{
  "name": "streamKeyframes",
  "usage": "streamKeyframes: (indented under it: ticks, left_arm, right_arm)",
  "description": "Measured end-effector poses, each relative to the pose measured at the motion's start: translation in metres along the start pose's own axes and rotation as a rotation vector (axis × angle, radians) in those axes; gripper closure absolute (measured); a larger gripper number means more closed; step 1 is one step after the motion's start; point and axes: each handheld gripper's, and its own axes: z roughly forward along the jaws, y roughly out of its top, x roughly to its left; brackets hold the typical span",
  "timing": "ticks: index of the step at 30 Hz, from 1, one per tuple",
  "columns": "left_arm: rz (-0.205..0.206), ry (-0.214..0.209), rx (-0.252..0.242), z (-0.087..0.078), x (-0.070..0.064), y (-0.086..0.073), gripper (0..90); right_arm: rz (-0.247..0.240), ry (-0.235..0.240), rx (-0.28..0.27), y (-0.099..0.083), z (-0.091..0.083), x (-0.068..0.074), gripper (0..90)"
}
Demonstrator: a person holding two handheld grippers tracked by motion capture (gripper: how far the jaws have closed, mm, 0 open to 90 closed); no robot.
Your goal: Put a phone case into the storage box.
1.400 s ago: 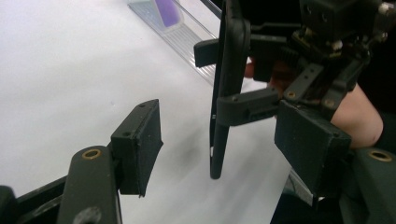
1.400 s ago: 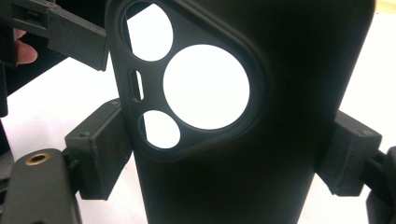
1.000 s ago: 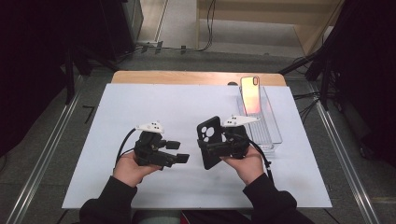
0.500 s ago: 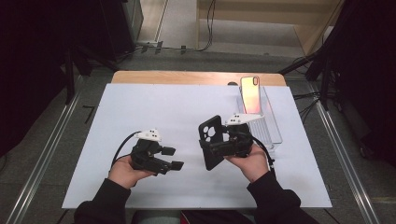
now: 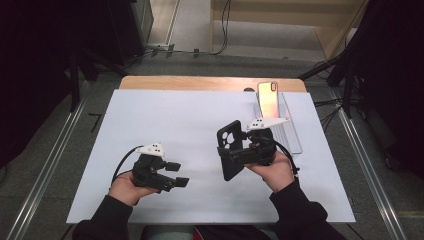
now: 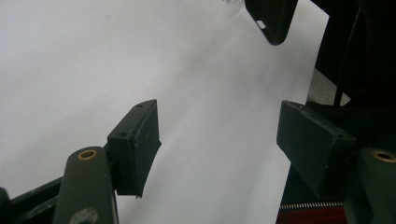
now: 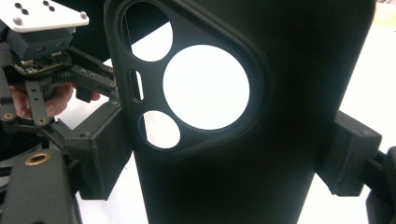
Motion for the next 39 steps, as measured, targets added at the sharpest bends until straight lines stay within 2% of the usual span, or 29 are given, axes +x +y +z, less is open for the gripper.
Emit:
streamKeyframes:
  ticks: [11, 19, 23, 34, 39]
  left_arm:
    - [-0.033, 0.027, -0.011, -0.006, 0.004, -0.008, 30.0]
    - [-0.056, 0.05, -0.023, -0.011, 0.004, -0.012, 30.0]
    - [-0.086, 0.033, -0.042, -0.014, 0.006, -0.015, 30.0]
    - [-0.093, 0.068, -0.035, -0.017, 0.006, -0.02, 30.0]
    - [-0.102, 0.063, -0.045, -0.018, 0.006, -0.022, 30.0]
  right_arm:
    - [0.014, -0.026, -0.021, 0.01, -0.016, -0.01, 14.2]
    - [0.05, -0.113, -0.055, 0.019, -0.036, -0.02, 14.2]
    - [0.051, -0.167, -0.075, 0.024, -0.046, -0.025, 14.2]
    - [0.107, -0.274, -0.133, 0.027, -0.065, -0.05, 14.2]
    - [0.129, -0.314, -0.157, 0.028, -0.073, -0.06, 14.2]
